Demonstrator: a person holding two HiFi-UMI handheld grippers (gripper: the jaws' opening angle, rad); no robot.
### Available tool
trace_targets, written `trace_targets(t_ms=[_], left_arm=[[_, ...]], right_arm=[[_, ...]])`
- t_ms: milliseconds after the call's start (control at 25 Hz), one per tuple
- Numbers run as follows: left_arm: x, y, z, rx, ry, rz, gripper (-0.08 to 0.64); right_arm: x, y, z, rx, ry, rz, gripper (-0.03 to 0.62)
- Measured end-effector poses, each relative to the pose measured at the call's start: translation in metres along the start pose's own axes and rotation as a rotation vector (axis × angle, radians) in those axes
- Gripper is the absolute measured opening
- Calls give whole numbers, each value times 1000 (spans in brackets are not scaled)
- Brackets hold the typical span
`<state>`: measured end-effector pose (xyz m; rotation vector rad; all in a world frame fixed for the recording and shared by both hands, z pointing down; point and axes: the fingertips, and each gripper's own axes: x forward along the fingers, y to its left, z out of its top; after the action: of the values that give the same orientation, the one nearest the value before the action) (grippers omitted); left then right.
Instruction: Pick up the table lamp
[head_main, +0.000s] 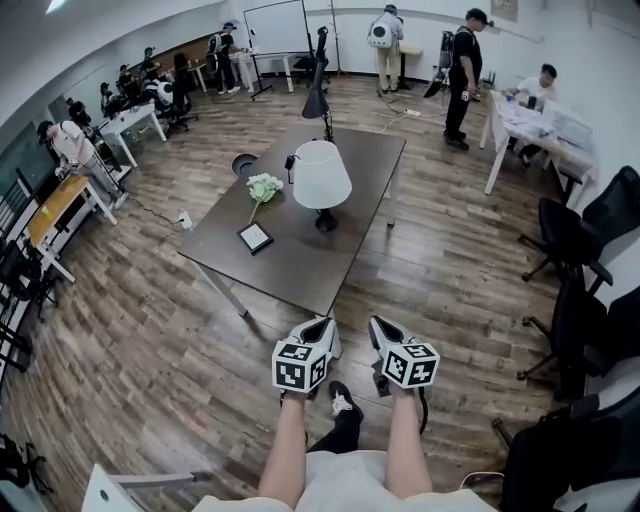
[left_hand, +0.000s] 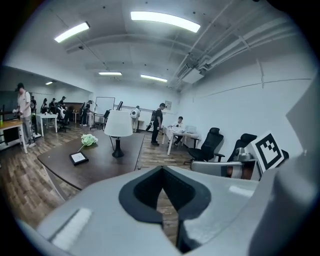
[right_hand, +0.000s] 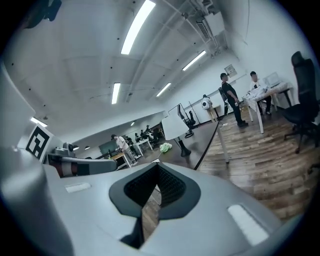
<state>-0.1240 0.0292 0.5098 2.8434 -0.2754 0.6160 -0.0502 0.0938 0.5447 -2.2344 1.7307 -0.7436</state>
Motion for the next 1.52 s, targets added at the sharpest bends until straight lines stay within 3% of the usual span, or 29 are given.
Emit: trace_targets(t_ms=[360, 480, 760, 920, 1160, 1360, 1520], left_arm=[[62, 47, 46, -31, -28, 23, 0], [86, 57, 61, -47, -36, 7, 0], [129, 87, 91, -29, -35, -32, 0], [147, 112, 103, -47, -44, -40, 0], [165, 151, 116, -70, -57, -19, 0], [163, 181, 132, -91, -84, 9, 0], [167, 197, 123, -89, -47, 16, 0]], right_arm=[[61, -24, 46, 23, -62, 5, 25], [86, -31, 56, -30, -27, 3, 25], [139, -56, 79, -24, -2, 7, 25], [173, -61, 87, -82, 42, -16, 26], [223, -69, 100, -176, 138, -16, 26], [259, -63, 123, -195, 128, 4, 25], [288, -57, 110, -222, 161, -5, 25]])
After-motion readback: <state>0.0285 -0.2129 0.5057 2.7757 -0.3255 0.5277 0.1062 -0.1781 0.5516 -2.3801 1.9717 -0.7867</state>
